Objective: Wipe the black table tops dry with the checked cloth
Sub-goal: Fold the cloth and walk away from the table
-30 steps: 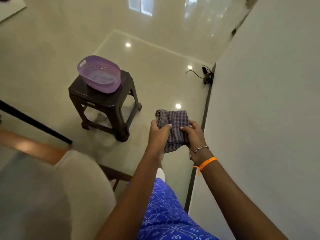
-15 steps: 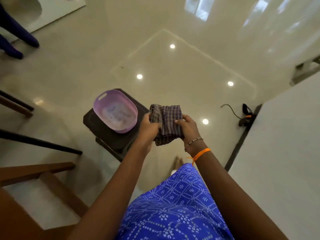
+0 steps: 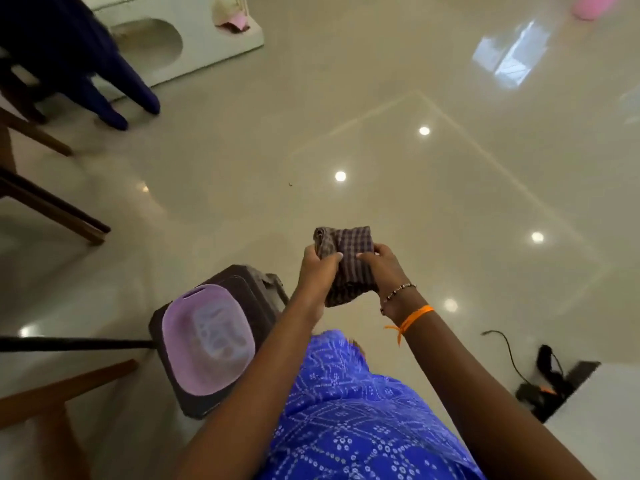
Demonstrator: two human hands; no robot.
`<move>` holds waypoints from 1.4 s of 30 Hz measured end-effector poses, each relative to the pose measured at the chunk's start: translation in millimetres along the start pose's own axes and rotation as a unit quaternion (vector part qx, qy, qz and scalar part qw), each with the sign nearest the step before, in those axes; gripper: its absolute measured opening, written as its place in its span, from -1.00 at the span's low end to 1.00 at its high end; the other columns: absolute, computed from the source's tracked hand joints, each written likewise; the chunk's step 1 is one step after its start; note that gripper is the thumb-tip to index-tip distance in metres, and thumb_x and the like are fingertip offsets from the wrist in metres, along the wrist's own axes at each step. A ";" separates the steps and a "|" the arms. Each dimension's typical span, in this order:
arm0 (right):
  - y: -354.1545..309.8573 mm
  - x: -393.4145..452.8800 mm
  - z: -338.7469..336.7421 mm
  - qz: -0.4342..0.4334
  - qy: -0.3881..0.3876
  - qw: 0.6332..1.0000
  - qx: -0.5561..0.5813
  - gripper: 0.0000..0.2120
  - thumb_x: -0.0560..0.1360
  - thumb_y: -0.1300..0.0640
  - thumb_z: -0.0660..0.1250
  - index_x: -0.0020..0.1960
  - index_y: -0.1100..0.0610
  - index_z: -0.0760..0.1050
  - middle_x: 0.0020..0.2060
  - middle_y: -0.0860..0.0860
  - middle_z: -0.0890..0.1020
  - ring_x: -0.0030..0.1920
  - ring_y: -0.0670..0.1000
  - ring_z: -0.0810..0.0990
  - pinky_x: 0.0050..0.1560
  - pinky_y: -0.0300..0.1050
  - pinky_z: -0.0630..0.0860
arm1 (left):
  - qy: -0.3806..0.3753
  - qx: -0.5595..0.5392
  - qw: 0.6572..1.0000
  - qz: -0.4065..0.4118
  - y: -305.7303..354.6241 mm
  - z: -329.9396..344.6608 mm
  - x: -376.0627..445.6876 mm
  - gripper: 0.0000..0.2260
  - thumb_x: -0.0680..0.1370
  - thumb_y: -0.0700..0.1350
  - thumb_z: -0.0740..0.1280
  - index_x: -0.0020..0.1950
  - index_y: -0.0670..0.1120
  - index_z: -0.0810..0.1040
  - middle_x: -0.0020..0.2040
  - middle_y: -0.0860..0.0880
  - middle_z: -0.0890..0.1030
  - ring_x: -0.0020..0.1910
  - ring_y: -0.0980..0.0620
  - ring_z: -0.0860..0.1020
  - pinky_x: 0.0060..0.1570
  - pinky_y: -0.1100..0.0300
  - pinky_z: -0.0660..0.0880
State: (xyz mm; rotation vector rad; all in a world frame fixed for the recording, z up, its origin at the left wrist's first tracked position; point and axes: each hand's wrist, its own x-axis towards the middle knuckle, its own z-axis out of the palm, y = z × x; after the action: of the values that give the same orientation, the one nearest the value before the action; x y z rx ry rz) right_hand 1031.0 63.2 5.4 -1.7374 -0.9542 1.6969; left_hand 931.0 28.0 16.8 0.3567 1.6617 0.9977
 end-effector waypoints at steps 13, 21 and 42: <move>-143.9 165.9 182.5 -0.053 -0.174 0.973 -0.141 -0.68 0.53 0.28 0.20 0.25 0.32 0.29 -0.05 0.11 0.48 -0.07 0.04 0.48 -0.25 -0.21 0.42 | 0.182 -0.159 0.970 -0.006 134.7 -88.3 190.7 -0.81 0.53 -0.13 0.27 0.13 -0.08 0.42 -0.16 0.02 0.50 -0.23 0.09 0.50 -0.48 0.28 0.41; -207.9 217.2 363.9 -0.099 -0.319 0.916 -0.222 -0.68 0.50 0.32 0.25 0.23 0.29 0.30 -0.15 0.00 0.47 -0.11 0.00 0.48 -0.19 -0.17 0.46 | 0.331 -0.235 0.914 0.013 204.6 -231.4 261.1 -0.78 0.53 -0.21 0.24 0.17 -0.06 0.42 -0.11 0.07 0.52 -0.18 0.17 0.51 -0.40 0.30 0.41; -168.8 160.6 693.1 -0.084 -0.651 0.521 -0.546 -0.61 0.47 0.31 0.33 0.24 0.29 0.29 0.15 0.22 0.51 0.03 0.09 0.50 -0.04 -0.08 0.48 | 0.638 -0.508 0.576 -0.058 182.3 -433.4 260.7 -0.77 0.57 -0.26 0.15 0.22 -0.10 0.39 0.05 -0.02 0.54 -0.05 0.09 0.53 -0.29 0.30 0.49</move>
State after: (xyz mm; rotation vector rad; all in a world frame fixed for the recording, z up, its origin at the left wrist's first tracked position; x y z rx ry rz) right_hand 317.0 219.8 -13.9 -0.1724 -3.2189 2.2713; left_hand 403.3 129.2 0.5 -1.6110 1.7669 2.1254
